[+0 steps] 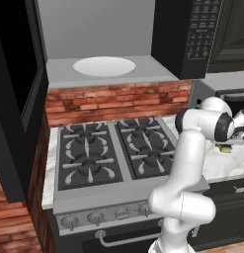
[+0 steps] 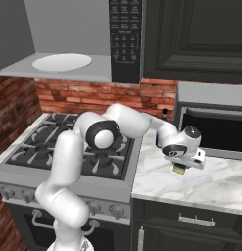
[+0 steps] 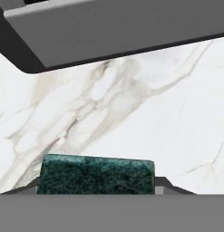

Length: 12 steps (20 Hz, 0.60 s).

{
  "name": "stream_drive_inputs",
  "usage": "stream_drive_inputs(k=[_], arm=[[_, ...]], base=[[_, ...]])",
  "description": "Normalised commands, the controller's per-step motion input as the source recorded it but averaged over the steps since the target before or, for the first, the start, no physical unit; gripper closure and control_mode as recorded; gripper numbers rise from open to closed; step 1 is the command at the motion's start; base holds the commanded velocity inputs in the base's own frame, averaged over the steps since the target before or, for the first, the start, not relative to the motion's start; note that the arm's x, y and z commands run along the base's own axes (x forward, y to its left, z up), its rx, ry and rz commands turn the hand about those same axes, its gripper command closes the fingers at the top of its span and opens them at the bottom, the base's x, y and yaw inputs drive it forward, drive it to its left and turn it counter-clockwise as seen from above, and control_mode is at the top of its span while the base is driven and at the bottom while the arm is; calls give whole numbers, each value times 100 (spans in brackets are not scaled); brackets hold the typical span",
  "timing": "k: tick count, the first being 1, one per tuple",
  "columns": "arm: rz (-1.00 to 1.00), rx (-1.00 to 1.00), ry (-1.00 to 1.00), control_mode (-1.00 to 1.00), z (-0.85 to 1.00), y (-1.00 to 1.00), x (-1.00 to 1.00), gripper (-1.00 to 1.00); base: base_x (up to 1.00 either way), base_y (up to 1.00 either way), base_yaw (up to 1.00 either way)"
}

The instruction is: Place the sponge inside the microwave to prepare for sanitizing.

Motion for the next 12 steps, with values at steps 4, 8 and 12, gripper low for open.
stream_drive_inputs(k=[4, 8, 12], arm=[[0, 6, -14, -100, 37, 17, -49, 100], [0, 2, -16, -100, 43, 22, -46, 100], [0, 0, -17, -100, 46, 28, -47, 100]], base=[[0, 0, 0], [0, 0, 0], [0, 0, 0]])
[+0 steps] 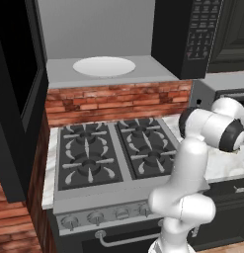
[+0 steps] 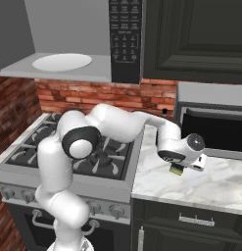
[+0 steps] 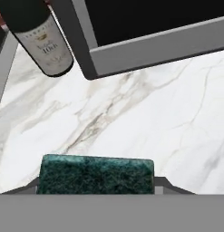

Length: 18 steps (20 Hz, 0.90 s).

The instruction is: Place the sponge inside the microwave to prepare for sanitizing.

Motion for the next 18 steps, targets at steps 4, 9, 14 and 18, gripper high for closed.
stream_drive_inputs(k=[4, 9, 14, 18], arm=[[0, -3, -9, -100, 53, 35, -40, 100], [0, -4, 3, -100, 62, 37, -26, 100], [0, -3, 13, -100, 64, 39, -23, 100], [2, -2, 18, -100, 53, 47, -15, 100]], base=[[0, 0, 0], [0, 0, 0], [0, 0, 0], [0, 0, 0]])
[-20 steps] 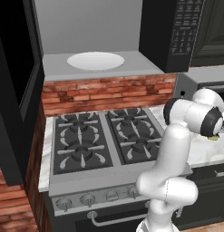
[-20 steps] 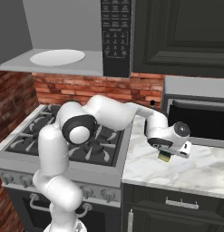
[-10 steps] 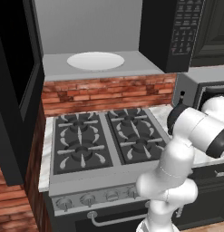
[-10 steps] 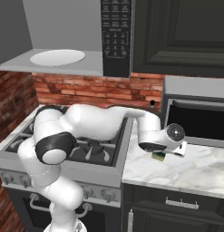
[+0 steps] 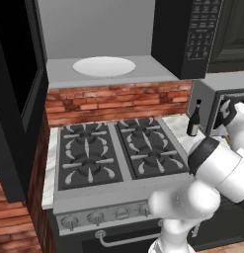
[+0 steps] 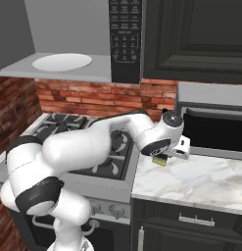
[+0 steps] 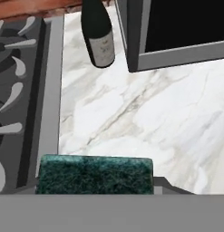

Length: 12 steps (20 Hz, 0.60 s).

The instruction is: Place the sponge inside the microwave to prepare for sanitizing.

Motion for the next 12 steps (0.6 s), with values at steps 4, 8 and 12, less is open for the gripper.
stream_drive_inputs(k=[4, 8, 12], arm=[[10, -2, 8, -100, 58, 47, -3, 100], [6, 0, 12, -100, 49, 44, -17, 100], [1, 0, 5, -100, 38, 36, -28, 100]], base=[[0, 0, 0], [0, 0, 0], [0, 0, 0]])
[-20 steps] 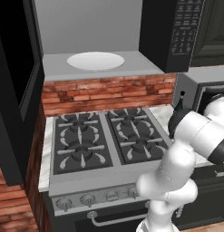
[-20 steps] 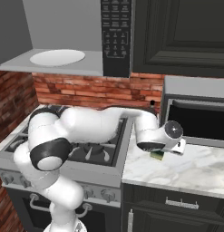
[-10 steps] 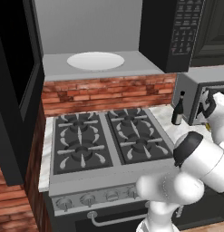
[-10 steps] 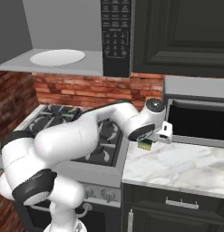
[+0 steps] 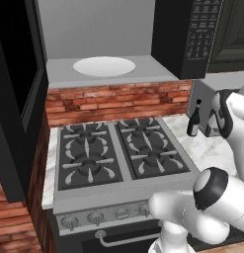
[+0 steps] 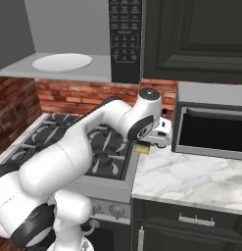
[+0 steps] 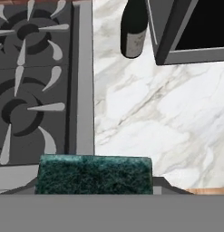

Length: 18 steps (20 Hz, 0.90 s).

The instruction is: Place the sponge inside the microwave to prepare for sanitizing.

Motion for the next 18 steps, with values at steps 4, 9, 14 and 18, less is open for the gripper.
stream_drive_inputs(k=[4, 9, 14, 18], arm=[[0, 0, 3, -100, 33, 34, -26, 100], [0, 0, 5, -100, 37, 37, -9, 100], [0, 0, 10, -100, 35, 37, -6, 100], [0, 0, 7, -100, 34, 44, -7, 100]], base=[[0, 0, 0], [0, 0, 0], [0, 0, 0], [0, 0, 0]])
